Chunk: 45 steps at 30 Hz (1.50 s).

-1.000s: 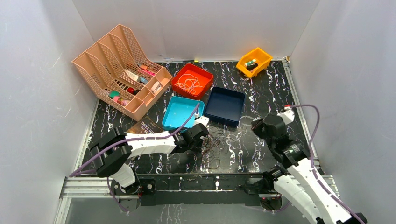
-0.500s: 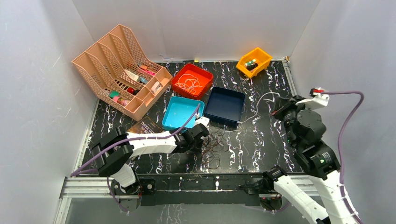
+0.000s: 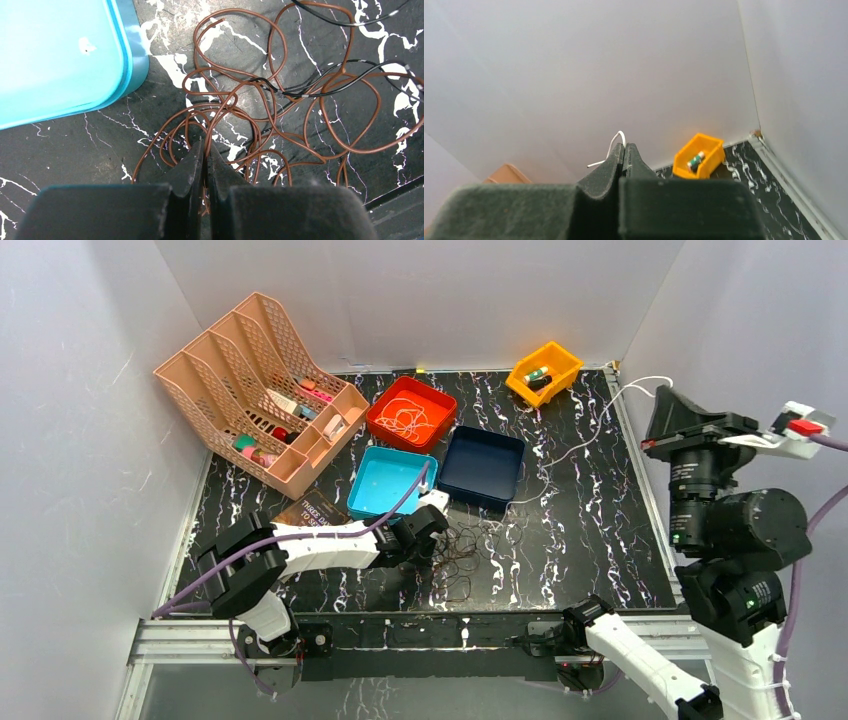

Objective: Untangle the cables

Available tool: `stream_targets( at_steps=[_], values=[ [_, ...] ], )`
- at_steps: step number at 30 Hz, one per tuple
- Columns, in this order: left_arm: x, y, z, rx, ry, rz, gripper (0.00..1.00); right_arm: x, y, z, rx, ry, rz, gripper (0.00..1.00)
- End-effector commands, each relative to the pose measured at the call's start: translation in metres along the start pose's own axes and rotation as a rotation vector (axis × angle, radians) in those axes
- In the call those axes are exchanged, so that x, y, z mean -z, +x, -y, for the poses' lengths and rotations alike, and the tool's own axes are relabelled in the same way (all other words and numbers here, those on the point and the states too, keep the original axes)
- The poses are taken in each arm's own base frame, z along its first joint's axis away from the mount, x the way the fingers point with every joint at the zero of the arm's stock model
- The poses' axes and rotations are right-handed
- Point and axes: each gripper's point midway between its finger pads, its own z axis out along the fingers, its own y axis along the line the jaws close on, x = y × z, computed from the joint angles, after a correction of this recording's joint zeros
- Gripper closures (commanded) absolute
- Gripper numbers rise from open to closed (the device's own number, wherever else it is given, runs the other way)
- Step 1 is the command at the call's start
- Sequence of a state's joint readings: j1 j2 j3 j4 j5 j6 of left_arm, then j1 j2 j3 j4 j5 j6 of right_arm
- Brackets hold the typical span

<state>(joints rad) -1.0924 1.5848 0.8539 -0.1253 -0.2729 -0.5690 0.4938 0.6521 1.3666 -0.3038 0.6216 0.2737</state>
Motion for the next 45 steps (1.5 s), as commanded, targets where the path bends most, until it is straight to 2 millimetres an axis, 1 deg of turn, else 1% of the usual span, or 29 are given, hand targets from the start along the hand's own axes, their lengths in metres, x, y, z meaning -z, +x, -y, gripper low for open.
stream_targets(
  at_steps=[1,5,9,12,14,17,23,25,27,29,30,31,35,38,40,41,42,45],
  values=[
    [-0.002,-0.005,0.003,0.002,0.004,0.013,1.0,0.002,-0.064,-0.01,-0.021,-0.029,0.177,1.0],
    [-0.003,-0.002,0.002,0.001,0.001,0.007,1.0,0.008,-0.093,-0.008,-0.015,-0.017,0.261,1.0],
    [-0.006,0.002,0.001,0.001,-0.002,-0.001,1.0,0.021,-0.136,-0.004,-0.022,-0.001,0.385,1.0],
    [-0.008,0.003,0.001,0.002,-0.002,-0.003,1.0,0.031,-0.162,-0.001,-0.029,0.007,0.458,1.0],
    [-0.01,0.005,0.001,0.002,-0.002,-0.008,1.0,0.035,-0.172,-0.002,-0.033,-0.001,0.477,1.0],
    [-0.012,0.005,0.003,0.0,0.002,-0.01,1.0,0.036,-0.174,-0.007,-0.029,-0.029,0.477,1.0],
    [-0.01,0.0,0.005,-0.002,0.009,0.001,1.0,0.03,-0.167,-0.013,-0.005,-0.049,0.442,1.0],
    [-0.007,-0.004,0.005,-0.001,0.01,0.013,1.0,0.027,-0.162,-0.017,0.0,-0.064,0.427,1.0],
    [0.0,-0.013,0.008,0.006,0.024,0.037,0.98,0.022,-0.156,-0.022,0.011,-0.08,0.405,1.0],
    [0.011,-0.027,0.013,0.013,0.048,0.079,0.88,0.017,-0.147,-0.029,0.027,-0.106,0.371,1.0],
    [0.018,-0.036,0.016,0.016,0.062,0.106,0.81,0.014,-0.141,-0.032,0.038,-0.115,0.345,1.0],
    [0.026,-0.046,0.019,0.019,0.074,0.135,0.76,0.011,-0.135,-0.035,0.047,-0.128,0.324,1.0],
    [0.064,-0.085,0.028,0.018,0.133,0.254,0.56,-0.002,-0.108,-0.049,0.078,-0.18,0.227,1.0],
    [0.091,-0.105,0.034,0.005,0.19,0.324,0.45,-0.011,-0.084,-0.061,0.1,-0.224,0.145,1.0],
    [0.108,-0.115,0.036,-0.018,0.218,0.361,0.37,-0.016,-0.069,-0.068,0.108,-0.254,0.096,1.0],
    [0.115,-0.119,0.036,-0.027,0.225,0.379,0.27,-0.019,-0.061,-0.073,0.111,-0.271,0.072,1.0],
    [0.123,-0.124,0.035,-0.035,0.227,0.397,0.21,-0.022,-0.054,-0.076,0.111,-0.286,0.049,1.0],
    [0.147,-0.136,0.032,-0.055,0.242,0.455,0.17,-0.028,-0.033,-0.087,0.113,-0.331,-0.009,1.0]
  ],
)
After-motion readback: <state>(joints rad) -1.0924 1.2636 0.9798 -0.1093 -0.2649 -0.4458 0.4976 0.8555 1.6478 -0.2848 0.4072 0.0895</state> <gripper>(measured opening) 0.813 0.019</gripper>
